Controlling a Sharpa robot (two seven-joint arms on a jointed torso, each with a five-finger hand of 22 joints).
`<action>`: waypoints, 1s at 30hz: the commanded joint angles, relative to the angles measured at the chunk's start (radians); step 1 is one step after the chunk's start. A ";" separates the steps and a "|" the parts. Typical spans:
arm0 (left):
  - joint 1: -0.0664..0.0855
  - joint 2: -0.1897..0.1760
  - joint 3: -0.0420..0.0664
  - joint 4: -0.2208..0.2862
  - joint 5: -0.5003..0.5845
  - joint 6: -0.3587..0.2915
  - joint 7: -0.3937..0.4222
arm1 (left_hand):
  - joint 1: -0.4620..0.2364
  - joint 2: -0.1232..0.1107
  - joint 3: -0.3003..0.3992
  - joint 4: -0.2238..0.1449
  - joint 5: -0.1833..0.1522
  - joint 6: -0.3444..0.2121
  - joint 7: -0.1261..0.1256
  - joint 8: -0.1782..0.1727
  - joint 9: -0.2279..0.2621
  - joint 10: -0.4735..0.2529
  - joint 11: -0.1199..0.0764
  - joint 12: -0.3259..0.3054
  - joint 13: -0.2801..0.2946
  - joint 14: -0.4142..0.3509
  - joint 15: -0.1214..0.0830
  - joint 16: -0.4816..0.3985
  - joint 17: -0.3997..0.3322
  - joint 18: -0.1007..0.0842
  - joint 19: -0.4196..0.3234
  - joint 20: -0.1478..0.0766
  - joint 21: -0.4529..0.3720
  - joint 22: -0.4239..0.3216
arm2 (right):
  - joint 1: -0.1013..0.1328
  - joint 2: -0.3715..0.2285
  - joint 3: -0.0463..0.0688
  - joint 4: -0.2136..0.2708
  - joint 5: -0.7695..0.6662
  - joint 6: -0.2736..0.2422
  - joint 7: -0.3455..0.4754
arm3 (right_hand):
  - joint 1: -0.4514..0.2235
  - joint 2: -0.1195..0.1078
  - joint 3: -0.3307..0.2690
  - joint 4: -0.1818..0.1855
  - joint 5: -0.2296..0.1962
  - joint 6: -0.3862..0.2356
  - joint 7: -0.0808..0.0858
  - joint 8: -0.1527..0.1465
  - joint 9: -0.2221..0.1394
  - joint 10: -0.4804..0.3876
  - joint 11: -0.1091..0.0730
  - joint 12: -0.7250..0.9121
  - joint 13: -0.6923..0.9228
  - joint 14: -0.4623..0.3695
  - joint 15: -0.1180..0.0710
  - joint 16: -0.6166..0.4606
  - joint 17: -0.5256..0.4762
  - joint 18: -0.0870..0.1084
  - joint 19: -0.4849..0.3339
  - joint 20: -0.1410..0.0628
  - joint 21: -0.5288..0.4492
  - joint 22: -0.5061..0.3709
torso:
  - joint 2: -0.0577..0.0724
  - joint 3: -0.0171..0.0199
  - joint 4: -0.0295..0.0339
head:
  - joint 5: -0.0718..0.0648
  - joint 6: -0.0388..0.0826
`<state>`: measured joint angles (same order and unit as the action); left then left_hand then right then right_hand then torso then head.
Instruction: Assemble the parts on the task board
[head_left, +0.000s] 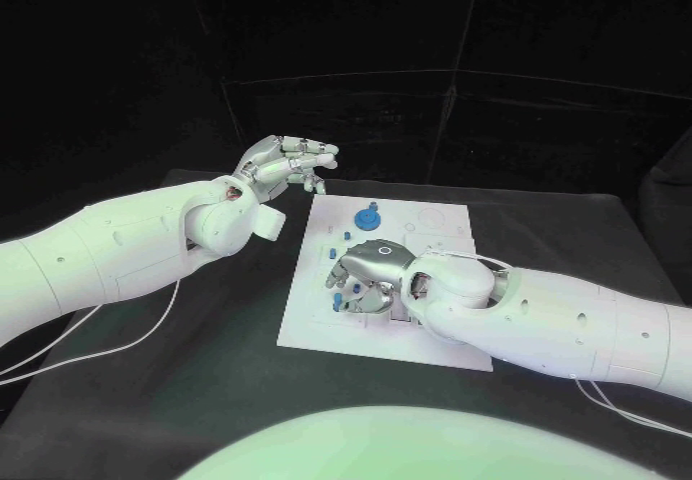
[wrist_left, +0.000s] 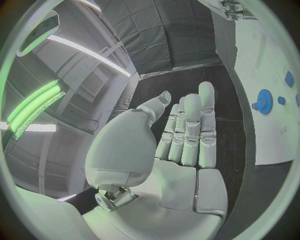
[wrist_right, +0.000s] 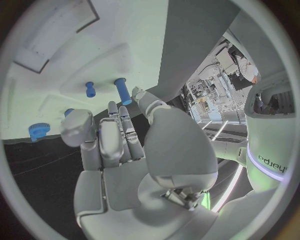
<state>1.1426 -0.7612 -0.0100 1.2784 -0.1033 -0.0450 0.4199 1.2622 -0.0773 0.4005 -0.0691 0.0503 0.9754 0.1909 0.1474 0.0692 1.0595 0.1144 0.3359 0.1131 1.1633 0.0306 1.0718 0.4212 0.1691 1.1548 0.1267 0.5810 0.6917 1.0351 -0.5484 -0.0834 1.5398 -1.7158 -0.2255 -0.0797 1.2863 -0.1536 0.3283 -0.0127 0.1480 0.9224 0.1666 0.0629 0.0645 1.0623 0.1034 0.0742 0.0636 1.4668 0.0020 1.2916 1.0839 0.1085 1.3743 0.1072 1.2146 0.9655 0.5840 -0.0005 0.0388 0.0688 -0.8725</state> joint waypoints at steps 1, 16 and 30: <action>0.002 0.000 0.001 0.000 0.005 0.012 0.003 | 0.003 0.004 -0.006 0.000 0.004 -0.009 0.000 0.005 -0.001 -0.008 -0.002 0.005 0.001 -0.009 -0.001 0.004 -0.001 0.014 0.006 0.003 -0.004 -0.001 | 0.002 -0.030 0.001 0.025 0.035 -0.115 0.025 | 0.017 0.002 -0.014 -0.001 0.006 -0.012 0.001 -0.001 0.000 -0.015 -0.001 0.001 0.000 0.018 0.008 -0.005 -0.004 0.008 -0.006 0.005 -0.004 -0.004 | -0.001 -0.0006 -0.0001 | -0.006 0.000; 0.002 -0.016 -0.010 0.008 0.005 0.009 0.001 | 0.003 0.004 -0.006 0.000 0.004 -0.009 0.000 0.005 -0.001 -0.008 -0.002 0.005 0.001 -0.009 -0.001 0.004 -0.001 0.014 0.006 0.003 -0.004 -0.001 | 0.033 -0.351 0.026 0.200 0.472 -0.168 -0.049 | -0.035 0.019 -0.105 0.058 0.067 0.100 -0.033 0.059 0.020 0.279 -0.058 0.221 0.105 0.051 -0.035 0.090 0.130 -0.016 0.055 -0.031 0.091 0.134 | -0.011 -0.0023 -0.0161 | -0.042 0.000; 0.002 -0.026 -0.015 0.020 0.005 0.008 0.001 | 0.003 0.004 -0.006 0.000 0.004 -0.009 0.000 0.005 -0.001 -0.008 -0.002 0.005 0.001 -0.009 -0.001 0.004 -0.001 0.014 0.006 0.003 -0.004 -0.001 | 0.024 -0.476 0.025 0.242 0.424 -0.088 -0.293 | -0.077 0.070 -0.335 0.184 0.146 0.104 -0.069 0.173 0.051 0.304 -0.086 1.049 0.997 0.059 -0.061 0.140 0.190 -0.029 0.075 -0.059 0.141 0.206 | -0.014 -0.0034 -0.0244 | -0.118 0.000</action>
<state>1.1425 -0.7867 -0.0258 1.2958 -0.1033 -0.0443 0.4172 1.2622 -0.0773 0.4005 -0.0691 0.0503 0.9754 0.1909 0.1474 0.0692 1.0595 0.1144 0.3359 0.1129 1.1633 0.0306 1.0718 0.4213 0.1691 1.1548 0.1267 0.5810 0.6918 1.0603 -1.0244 -0.0587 1.7741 -1.2598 -0.3485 -0.2743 1.2153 -0.0856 0.0051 0.1641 0.2946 1.0255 0.1042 0.2291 0.1123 1.3519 0.0197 1.0811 1.0138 1.4664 -0.0500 1.4252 1.2633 0.0925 1.4443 0.0510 1.3510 1.1659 0.5690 -0.0032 0.0148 -0.0390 -0.8725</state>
